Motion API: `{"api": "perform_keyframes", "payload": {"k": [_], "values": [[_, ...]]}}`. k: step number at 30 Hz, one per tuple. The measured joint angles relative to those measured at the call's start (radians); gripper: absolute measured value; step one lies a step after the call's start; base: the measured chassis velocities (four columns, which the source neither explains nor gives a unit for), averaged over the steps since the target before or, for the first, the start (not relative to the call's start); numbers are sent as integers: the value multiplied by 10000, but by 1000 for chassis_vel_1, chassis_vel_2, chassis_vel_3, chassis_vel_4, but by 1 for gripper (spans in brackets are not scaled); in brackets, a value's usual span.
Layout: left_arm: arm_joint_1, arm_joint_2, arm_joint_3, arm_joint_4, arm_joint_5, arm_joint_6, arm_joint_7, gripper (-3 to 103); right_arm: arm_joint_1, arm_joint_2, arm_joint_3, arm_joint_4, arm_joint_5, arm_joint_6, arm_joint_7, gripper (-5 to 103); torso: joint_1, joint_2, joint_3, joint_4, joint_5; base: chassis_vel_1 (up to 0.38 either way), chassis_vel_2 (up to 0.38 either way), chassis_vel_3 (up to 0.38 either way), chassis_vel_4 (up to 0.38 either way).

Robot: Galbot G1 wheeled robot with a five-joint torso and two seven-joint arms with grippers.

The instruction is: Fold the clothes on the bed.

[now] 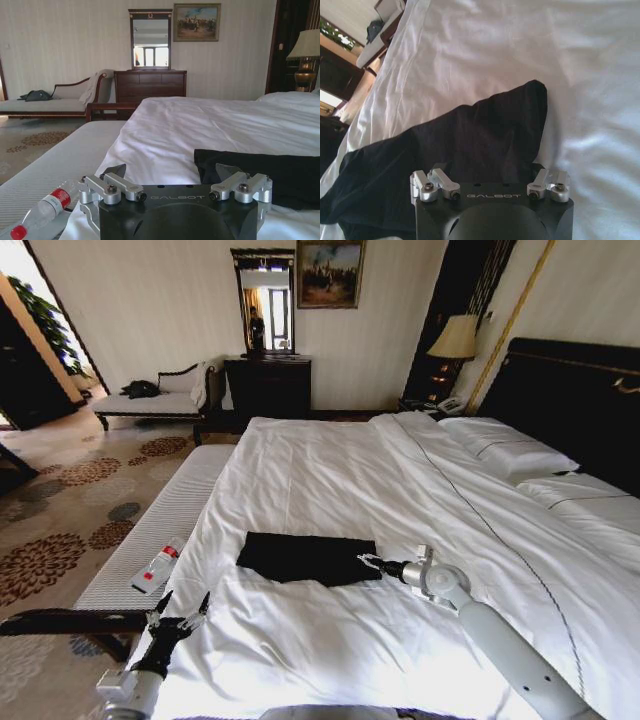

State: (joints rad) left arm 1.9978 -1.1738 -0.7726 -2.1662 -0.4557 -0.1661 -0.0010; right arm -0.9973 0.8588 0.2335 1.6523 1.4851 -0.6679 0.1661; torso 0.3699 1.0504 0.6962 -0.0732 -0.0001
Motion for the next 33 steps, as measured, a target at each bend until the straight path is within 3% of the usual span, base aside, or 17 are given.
{"api": "perform_keyframes", "payload": {"k": [9, 12, 14, 17, 19, 23, 25, 26, 29, 33], "values": [[0, 0, 0, 0, 0, 0, 0, 100, 150, 59, -286, -328, -391, -55, -84, 75, 0, 0, 0, 0, 1, 0, 0, 0, 0], [0, 0, 0, 0, 0, 0, 0, 100, 211, 107, -349, -333, -407, -55, -135, 60, 0, 0, 0, 0, 1, 0, 0, 0, 0], [0, 0, 0, 0, 0, 0, 0, 100, 210, 109, -353, -317, -409, -55, -140, 60, 0, 1, 1, 0, 1, 0, 0, 0, 0], [0, 0, 0, 0, 0, 0, 0, 100, 211, 123, -357, -275, -419, -55, -157, 43, 0, 2, 0, 0, 1, 0, 0, 0, 0], [0, 0, 0, 0, 0, 0, 0, 100, 211, 125, -360, -275, -424, -54, -162, 43, 0, 2, 0, 0, 1, 0, 0, 0, 0], [0, 0, 0, 0, 0, 0, 0, 100, 218, 175, -379, -333, -488, -32, -237, 22, 0, 2, 0, 0, 1, 0, 0, 0, 0], [0, 0, 0, 0, 0, 0, 0, 100, 215, 192, -384, -362, -531, -19, -271, 22, 0, 1, 0, 0, 1, 0, 0, 0, 0], [0, 0, 0, 0, 0, 0, 0, 100, 212, 223, -388, -385, -562, -7, -292, 11, 1, 1, 0, 0, 1, 0, 0, 0, 0], [0, 0, 0, 0, 0, 0, 0, 100, 205, 265, -388, -358, -582, 4, -295, 4, 1, 1, 0, 0, 0, 0, 0, 0, 0], [0, 0, 0, 0, 0, 0, 0, 100, 141, 271, -366, -221, -583, 14, -269, 4, 1, 1, 0, 0, 0, 0, 0, 0, 0]]}}
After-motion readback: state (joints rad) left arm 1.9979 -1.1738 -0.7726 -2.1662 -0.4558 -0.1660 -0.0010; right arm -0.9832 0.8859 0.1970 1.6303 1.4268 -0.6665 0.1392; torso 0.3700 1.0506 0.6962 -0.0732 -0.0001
